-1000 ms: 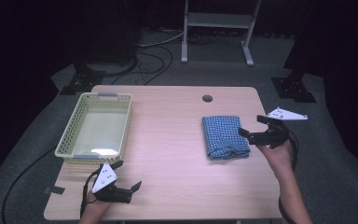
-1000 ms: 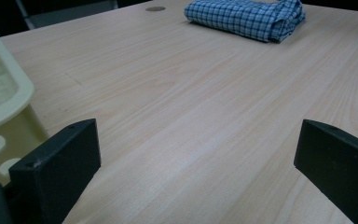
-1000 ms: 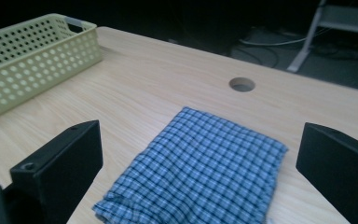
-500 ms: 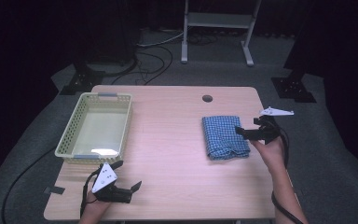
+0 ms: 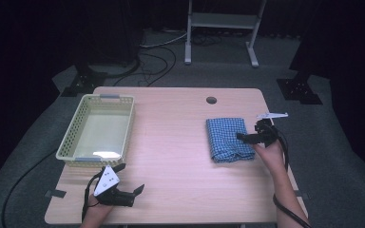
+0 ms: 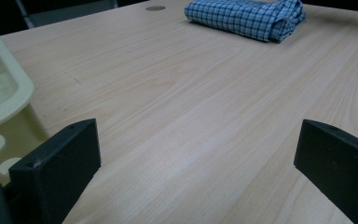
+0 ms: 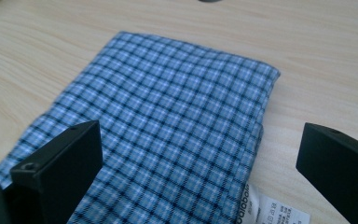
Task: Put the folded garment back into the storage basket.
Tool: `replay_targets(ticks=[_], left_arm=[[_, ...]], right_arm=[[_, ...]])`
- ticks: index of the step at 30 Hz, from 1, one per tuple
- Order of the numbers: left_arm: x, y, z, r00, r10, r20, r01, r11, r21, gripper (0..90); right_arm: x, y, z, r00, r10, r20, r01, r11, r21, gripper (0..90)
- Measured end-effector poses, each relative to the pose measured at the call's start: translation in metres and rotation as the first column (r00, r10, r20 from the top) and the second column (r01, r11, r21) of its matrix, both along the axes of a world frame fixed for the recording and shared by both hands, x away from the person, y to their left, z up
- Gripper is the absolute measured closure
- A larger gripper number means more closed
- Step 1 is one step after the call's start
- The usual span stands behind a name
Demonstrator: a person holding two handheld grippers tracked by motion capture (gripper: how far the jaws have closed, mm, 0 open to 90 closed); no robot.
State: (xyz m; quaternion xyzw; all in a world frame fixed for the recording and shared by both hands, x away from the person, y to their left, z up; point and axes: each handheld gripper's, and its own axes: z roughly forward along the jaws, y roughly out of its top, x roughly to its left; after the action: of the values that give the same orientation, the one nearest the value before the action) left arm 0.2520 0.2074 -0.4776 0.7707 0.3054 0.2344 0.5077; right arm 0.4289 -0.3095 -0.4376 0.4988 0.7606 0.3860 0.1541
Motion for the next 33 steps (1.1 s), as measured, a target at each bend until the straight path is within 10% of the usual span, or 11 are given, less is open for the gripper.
replay_targets(ticks=[18,24,33], left_arm=[[0.0,0.001,0.0,1.0,-0.003,0.0,0.003,1.0,-0.008,0.0],[0.0,0.001,0.0,1.0,-0.002,0.0,0.002,1.0,-0.005,0.0],[0.0,0.001,0.0,1.0,0.007,-0.003,-0.007,1.0,-0.002,0.0]], right_arm=[[0.009,0.017,-0.04,0.9955,-0.004,-0.095,-0.002,0.9984,-0.057,0.1],[0.003,0.026,-0.043,0.9992,-0.003,-0.04,-0.003,0.989,-0.148,3.4],[-0.003,0.03,-0.042,0.9995,0.021,-0.024,-0.024,0.9898,-0.14,13.8]])
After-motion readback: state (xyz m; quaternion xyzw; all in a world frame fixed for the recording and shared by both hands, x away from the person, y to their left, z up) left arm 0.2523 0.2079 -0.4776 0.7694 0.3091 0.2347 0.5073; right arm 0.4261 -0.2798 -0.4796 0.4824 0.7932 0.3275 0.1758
